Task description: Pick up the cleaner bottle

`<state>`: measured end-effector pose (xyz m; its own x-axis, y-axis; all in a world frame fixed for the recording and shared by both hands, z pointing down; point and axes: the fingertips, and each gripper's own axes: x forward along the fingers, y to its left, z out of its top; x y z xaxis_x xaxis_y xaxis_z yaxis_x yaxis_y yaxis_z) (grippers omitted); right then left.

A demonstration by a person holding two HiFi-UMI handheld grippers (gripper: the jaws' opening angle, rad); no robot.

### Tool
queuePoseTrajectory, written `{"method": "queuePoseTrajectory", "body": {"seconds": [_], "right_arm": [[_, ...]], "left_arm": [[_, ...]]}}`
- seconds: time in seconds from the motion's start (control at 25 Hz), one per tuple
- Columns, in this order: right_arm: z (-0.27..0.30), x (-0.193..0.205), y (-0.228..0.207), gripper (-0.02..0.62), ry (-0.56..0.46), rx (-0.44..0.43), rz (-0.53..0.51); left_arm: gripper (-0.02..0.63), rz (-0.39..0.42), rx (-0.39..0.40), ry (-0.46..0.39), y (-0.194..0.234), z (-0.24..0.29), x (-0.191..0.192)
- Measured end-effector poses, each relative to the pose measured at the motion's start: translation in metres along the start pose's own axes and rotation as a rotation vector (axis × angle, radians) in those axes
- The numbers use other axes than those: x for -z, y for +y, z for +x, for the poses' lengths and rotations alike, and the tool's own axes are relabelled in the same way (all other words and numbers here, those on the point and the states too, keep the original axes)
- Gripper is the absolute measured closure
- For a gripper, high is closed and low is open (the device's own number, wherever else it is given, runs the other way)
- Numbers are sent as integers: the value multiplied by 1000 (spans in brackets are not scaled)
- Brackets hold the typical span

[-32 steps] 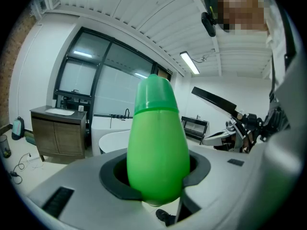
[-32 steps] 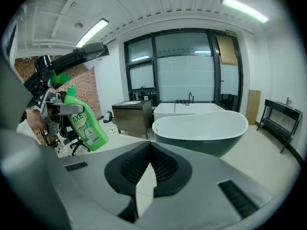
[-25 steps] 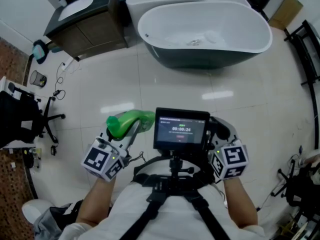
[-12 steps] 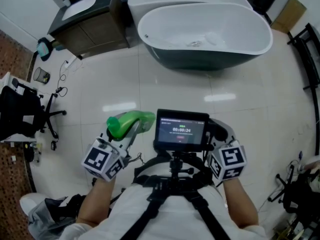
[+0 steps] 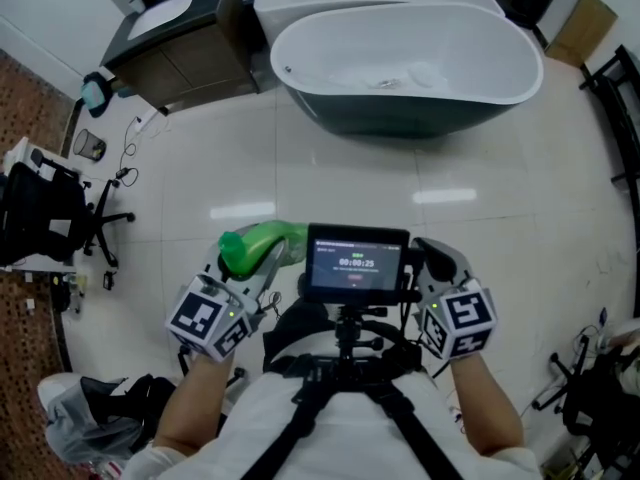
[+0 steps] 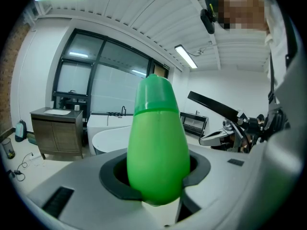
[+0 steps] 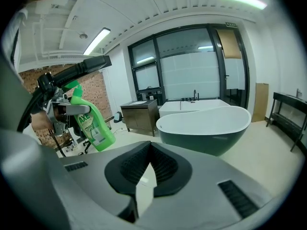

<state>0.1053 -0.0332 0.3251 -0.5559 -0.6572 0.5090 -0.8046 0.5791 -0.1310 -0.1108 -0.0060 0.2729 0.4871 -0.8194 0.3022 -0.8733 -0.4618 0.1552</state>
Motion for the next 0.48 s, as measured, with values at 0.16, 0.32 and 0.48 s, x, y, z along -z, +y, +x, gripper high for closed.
{"method": "queuePoseTrajectory", "body": {"seconds": [0.16,0.32,0.48], "right_arm": [[0,4,7,586,2,-3,14],[-2,4,5,586,-7,2,27],[-3,5,-2,586,-21,17,44]], "left_arm": [[440,-12,1,23,2,-2,8],[440,-14,16,35,-2,-2,10],[440,3,42,51,-10,2,9]]}}
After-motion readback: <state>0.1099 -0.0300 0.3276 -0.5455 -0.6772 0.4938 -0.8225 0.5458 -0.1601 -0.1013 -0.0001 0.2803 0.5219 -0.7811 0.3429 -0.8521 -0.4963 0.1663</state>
